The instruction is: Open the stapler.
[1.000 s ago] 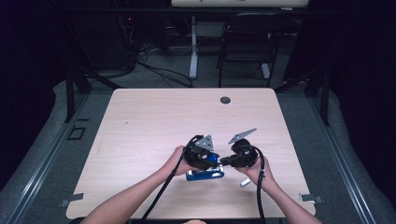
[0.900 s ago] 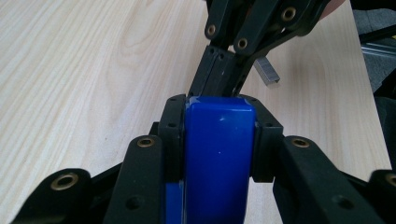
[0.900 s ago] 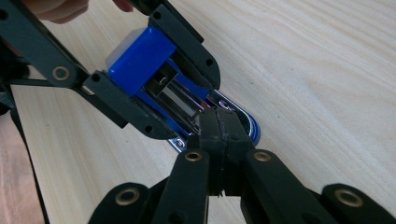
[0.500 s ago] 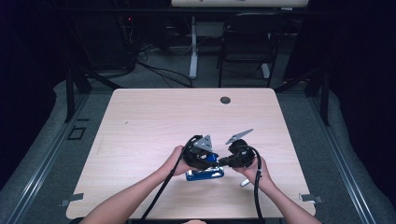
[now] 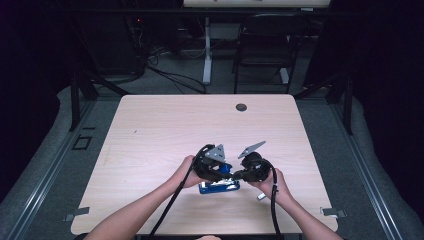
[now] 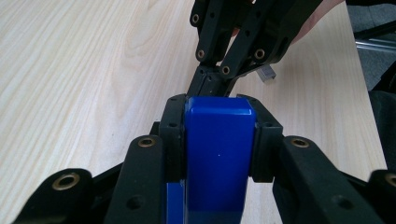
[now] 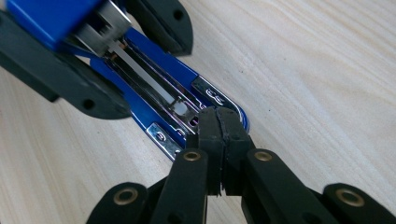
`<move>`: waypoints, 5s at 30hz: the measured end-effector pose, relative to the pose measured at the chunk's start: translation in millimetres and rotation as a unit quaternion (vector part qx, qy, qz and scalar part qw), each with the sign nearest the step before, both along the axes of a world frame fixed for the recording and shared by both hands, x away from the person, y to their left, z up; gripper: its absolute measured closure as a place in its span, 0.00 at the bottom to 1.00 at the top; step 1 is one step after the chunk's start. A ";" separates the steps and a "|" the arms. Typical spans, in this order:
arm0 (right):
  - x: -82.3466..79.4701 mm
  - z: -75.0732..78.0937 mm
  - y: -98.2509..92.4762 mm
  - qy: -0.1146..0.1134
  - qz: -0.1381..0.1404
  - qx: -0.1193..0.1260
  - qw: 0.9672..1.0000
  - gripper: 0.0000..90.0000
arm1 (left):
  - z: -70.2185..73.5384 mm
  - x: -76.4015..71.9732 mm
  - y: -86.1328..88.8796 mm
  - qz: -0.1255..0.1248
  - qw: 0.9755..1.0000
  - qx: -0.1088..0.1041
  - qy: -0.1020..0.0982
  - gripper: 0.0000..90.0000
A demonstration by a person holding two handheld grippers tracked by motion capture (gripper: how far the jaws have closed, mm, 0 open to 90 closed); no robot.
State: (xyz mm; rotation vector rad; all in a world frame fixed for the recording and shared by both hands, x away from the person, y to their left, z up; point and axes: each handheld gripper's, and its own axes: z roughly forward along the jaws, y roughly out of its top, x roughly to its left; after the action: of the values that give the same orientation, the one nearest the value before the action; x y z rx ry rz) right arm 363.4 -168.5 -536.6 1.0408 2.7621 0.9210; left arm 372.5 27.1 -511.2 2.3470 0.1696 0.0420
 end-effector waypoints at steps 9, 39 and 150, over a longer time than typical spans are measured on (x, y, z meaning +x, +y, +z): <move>-2.1 -0.6 2.7 -0.007 -0.010 0.000 1.000 1.00 | 6.5 -2.1 5.5 0.000 1.000 0.010 -0.003 0.73; -3.6 2.3 5.7 -0.009 -0.011 -0.023 1.000 1.00 | 24.6 -15.0 58.8 0.029 0.999 0.034 -0.002 0.73; -14.0 26.1 -38.5 0.013 -0.039 -0.062 0.997 0.21 | -38.5 -5.3 121.2 0.039 0.990 0.089 0.102 0.70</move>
State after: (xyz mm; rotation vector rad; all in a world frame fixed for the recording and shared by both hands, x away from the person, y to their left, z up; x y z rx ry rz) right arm 349.4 -207.0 -510.5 1.1365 2.7368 0.7219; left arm 367.2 148.4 -549.7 2.5190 0.3714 -0.1506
